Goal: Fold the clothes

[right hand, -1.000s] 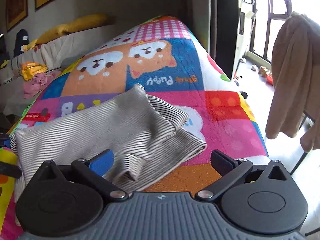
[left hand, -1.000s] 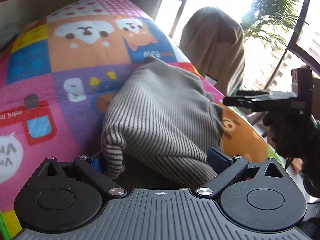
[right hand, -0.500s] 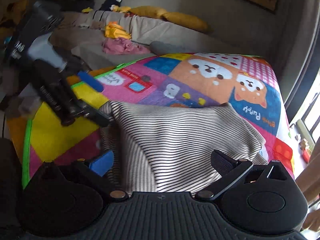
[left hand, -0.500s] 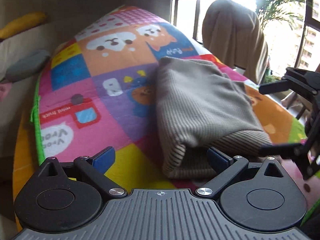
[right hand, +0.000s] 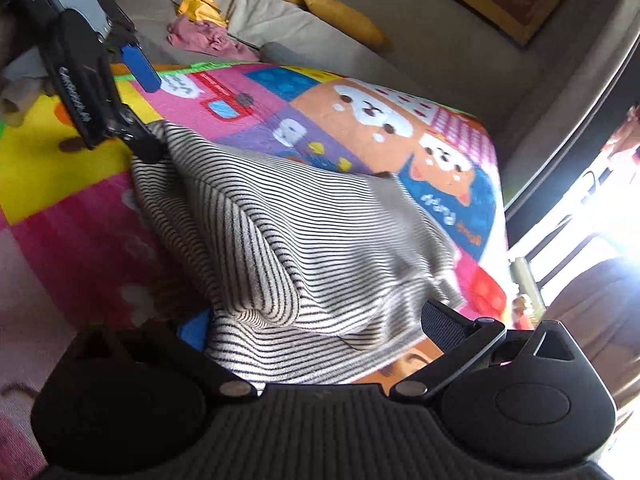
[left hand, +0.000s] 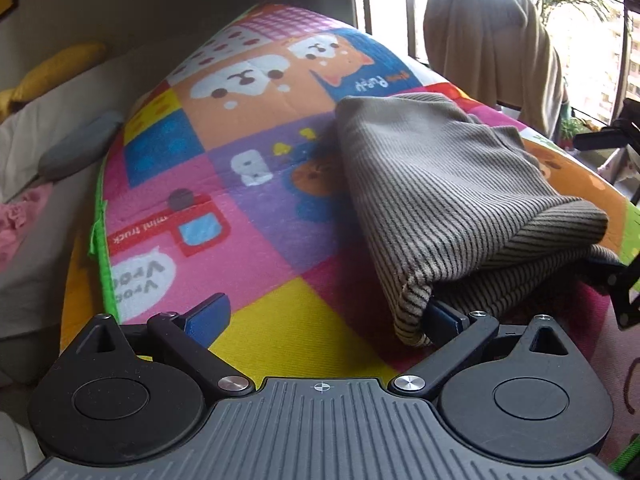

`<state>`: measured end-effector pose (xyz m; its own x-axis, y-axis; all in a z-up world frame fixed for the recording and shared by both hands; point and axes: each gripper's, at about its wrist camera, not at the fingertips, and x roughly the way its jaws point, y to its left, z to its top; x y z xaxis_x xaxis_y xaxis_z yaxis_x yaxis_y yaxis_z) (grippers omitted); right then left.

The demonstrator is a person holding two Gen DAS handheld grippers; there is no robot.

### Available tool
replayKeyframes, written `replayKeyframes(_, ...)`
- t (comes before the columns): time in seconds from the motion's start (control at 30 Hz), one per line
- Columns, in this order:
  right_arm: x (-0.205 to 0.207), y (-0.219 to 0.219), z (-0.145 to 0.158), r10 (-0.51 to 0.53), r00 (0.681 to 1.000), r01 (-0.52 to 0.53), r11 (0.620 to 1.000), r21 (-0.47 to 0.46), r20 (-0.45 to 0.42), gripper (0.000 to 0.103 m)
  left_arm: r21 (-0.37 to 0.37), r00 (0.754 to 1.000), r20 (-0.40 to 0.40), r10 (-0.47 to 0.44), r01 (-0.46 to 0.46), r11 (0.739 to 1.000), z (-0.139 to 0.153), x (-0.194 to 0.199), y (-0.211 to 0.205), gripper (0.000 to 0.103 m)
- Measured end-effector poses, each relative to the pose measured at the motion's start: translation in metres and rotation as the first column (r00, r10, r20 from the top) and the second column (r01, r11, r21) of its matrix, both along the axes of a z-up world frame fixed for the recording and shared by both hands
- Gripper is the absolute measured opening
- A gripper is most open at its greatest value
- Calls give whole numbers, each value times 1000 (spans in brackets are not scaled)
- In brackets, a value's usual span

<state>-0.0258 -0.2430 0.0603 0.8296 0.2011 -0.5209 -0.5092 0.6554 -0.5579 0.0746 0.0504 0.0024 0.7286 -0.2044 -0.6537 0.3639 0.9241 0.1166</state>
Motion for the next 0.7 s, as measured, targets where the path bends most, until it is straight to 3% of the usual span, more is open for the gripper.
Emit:
replayKeyframes(0.2, -6, -24, 3, -56, 998, 56, 998, 10, -4, 103, 7, 998, -1, -67, 67, 998, -1, -8, -23, 101)
replayKeyframes(0.37, -23, -26, 9, 41, 999, -40, 997, 59, -17, 103, 6, 998, -16, -62, 62, 998, -5, -10, -23, 101)
replayKeyframes(0.5, -27, -6, 12, 130, 991, -128, 987, 93, -22, 103, -48, 996, -19, -91, 90, 995, 1, -16, -13, 101)
replayKeyframes(0.63, -13, 21, 1, 183, 982, -179, 981, 77, -53, 103, -58, 993, 14, -113, 114, 992, 8, -25, -7, 101)
replayKeyframes(0.7, -7, 30, -8, 198, 977, -194, 979, 55, -80, 97, -58, 992, 25, -124, 126, 990, 11, -29, -5, 101)
